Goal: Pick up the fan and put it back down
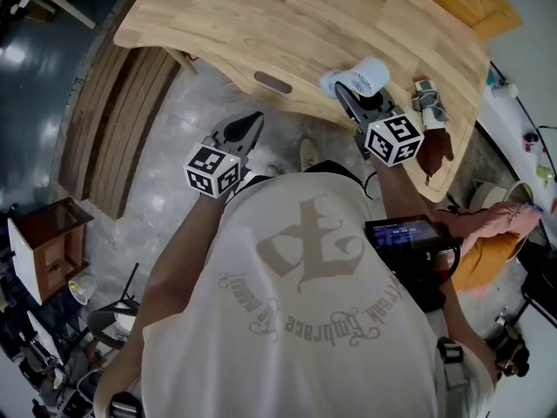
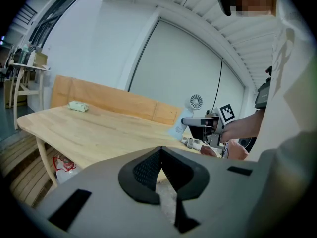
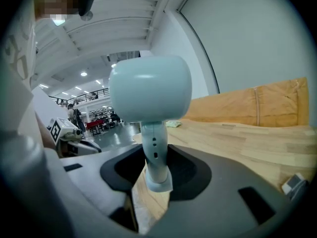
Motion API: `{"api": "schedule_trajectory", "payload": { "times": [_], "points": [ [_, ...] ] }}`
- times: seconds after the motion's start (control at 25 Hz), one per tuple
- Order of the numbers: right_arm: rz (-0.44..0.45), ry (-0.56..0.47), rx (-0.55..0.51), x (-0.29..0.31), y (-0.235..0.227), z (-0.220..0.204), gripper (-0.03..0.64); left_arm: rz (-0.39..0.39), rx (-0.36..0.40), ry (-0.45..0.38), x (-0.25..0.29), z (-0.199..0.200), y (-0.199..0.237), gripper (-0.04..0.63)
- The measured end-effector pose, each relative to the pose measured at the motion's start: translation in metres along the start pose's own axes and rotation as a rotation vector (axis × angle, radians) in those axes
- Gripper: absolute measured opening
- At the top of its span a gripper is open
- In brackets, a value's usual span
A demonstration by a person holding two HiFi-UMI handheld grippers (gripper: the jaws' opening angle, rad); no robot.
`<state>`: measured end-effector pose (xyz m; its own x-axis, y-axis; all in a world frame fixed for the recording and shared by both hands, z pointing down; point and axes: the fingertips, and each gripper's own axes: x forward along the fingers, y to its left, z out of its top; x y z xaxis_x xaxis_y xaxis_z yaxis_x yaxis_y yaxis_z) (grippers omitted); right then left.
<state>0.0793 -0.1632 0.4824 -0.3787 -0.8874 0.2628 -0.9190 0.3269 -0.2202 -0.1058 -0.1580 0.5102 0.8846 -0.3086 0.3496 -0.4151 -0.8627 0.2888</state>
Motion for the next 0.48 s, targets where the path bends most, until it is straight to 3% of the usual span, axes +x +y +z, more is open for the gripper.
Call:
{"api": "schedule_trajectory", "payload": {
  "times": [0.48],
  "points": [
    [-0.12, -0.059, 0.033, -0.072, 0.021, -0.012, 0.147, -0.169, 0.051, 0.034, 0.013, -0.01, -0.037, 0.009]
  ]
}}
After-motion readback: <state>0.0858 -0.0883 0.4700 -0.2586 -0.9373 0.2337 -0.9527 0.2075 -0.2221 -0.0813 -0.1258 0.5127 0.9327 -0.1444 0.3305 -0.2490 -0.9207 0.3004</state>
